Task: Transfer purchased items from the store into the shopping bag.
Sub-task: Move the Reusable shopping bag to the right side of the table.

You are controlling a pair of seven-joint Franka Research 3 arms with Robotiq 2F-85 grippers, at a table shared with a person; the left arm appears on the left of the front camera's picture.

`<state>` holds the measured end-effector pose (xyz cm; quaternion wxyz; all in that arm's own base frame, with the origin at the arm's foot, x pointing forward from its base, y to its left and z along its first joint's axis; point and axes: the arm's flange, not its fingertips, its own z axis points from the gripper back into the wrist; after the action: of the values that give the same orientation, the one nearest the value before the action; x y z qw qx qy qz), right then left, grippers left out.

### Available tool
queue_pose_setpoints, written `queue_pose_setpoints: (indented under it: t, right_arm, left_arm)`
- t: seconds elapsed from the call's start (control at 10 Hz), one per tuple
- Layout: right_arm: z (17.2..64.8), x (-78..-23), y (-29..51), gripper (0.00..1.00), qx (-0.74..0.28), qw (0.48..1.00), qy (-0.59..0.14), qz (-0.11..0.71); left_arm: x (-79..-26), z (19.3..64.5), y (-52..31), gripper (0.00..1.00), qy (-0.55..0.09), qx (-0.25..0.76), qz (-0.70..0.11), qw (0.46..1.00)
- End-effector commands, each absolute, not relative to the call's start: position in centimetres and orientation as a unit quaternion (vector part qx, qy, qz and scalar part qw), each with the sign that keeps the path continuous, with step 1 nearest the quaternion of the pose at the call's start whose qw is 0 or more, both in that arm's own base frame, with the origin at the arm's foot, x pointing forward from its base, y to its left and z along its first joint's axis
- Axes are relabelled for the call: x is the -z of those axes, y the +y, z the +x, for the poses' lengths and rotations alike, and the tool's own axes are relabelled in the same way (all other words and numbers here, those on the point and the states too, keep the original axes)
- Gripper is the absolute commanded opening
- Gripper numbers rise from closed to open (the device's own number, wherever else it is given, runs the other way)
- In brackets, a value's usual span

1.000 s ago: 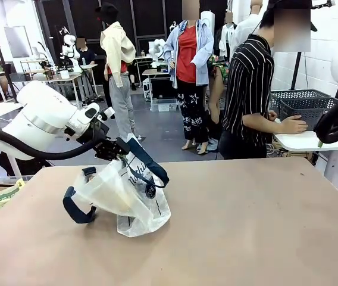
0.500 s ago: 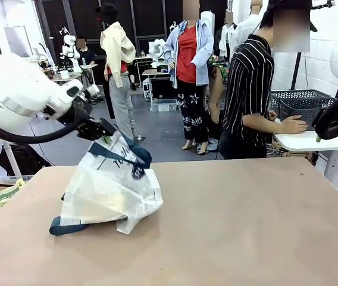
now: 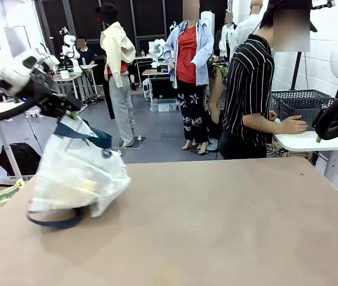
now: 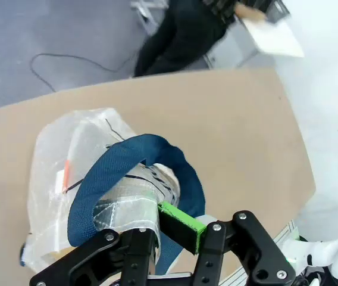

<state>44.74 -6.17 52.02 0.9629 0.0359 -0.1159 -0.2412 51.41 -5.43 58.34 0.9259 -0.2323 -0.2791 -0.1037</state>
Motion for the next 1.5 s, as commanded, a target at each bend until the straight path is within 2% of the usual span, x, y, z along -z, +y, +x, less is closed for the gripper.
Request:
queue_pose_setpoints:
  t: [0.0,0.4,0.7,1.0,1.2,1.4]
  right_arm:
    - [44.7,-51.9,-6.2,1.00,0.238,0.964,-0.114,0.031]
    - [44.7,-51.9,-6.2,1.00,0.238,0.964,-0.114,0.031]
    - [44.7,-51.9,-6.2,1.00,0.238,0.964,-0.114,0.031]
    - [44.7,-51.9,-6.2,1.00,0.238,0.964,-0.114,0.031]
    - [44.7,-51.9,-6.2,1.00,0.238,0.964,-0.114,0.031]
    - [44.7,-51.9,-6.2,1.00,0.238,0.964,-0.114,0.031]
  left_arm:
    - [-61.7,50.3,-3.7,0.00,-0.271,0.046,-0.204,0.940]
    - [-63.8,49.4,4.8,0.00,-0.186,-0.104,-0.120,0.970]
    - [-61.8,49.3,6.7,0.00,-0.137,-0.129,-0.063,0.980]
    - [-61.6,49.7,7.0,0.60,-0.154,-0.147,-0.068,0.975]
    - [-63.2,49.0,4.8,1.00,-0.209,-0.133,-0.058,0.967]
    - [-64.9,47.7,-1.6,1.00,-0.277,-0.023,-0.066,0.958]
